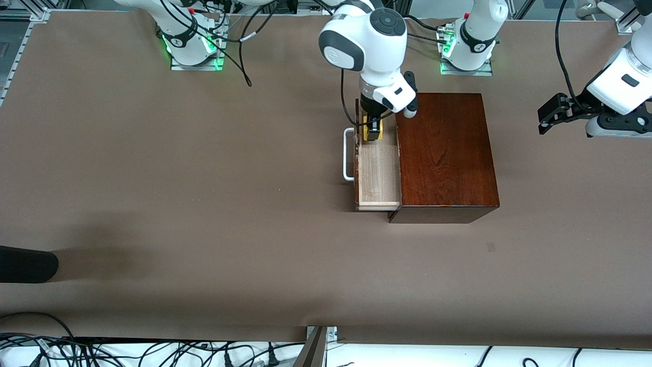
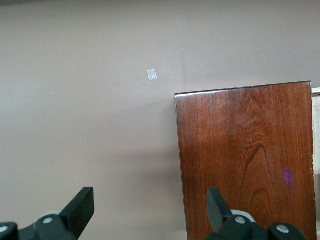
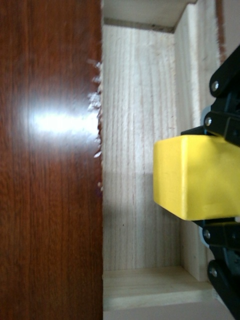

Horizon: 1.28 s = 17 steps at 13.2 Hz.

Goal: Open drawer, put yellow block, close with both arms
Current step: 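Lower the cube into the drawer and open the right gripper, then withdraw the right gripper to rest while the left gripper moves toward the drawer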

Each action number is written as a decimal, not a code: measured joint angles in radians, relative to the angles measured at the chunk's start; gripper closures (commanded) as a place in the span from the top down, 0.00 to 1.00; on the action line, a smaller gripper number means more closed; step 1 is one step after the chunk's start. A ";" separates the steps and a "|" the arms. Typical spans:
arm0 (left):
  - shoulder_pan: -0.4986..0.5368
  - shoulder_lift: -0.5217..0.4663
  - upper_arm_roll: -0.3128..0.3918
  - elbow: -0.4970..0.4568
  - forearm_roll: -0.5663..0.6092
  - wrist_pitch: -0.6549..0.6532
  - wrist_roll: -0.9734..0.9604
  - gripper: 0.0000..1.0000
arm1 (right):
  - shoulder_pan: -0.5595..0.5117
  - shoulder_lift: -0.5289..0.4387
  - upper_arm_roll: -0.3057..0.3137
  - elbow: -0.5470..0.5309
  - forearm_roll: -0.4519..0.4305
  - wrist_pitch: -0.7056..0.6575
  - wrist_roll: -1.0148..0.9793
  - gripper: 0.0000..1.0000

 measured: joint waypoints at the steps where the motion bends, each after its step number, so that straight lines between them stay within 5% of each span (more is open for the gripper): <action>1: 0.000 0.001 0.000 0.000 0.000 0.000 0.000 1.00 | 0.000 0.006 -0.002 0.007 0.000 0.000 -0.022 0.00; 14: 0.000 0.006 0.000 0.001 0.000 0.001 0.000 1.00 | -0.002 0.094 -0.019 0.014 0.000 0.060 -0.063 0.02; 15: 0.000 0.006 0.000 0.001 0.000 0.001 0.000 1.00 | -0.002 0.098 -0.021 0.014 0.000 0.066 -0.063 0.96; 17: 0.000 0.006 0.000 0.002 0.000 0.001 0.000 1.00 | -0.003 0.099 -0.023 0.018 0.000 0.068 -0.064 1.00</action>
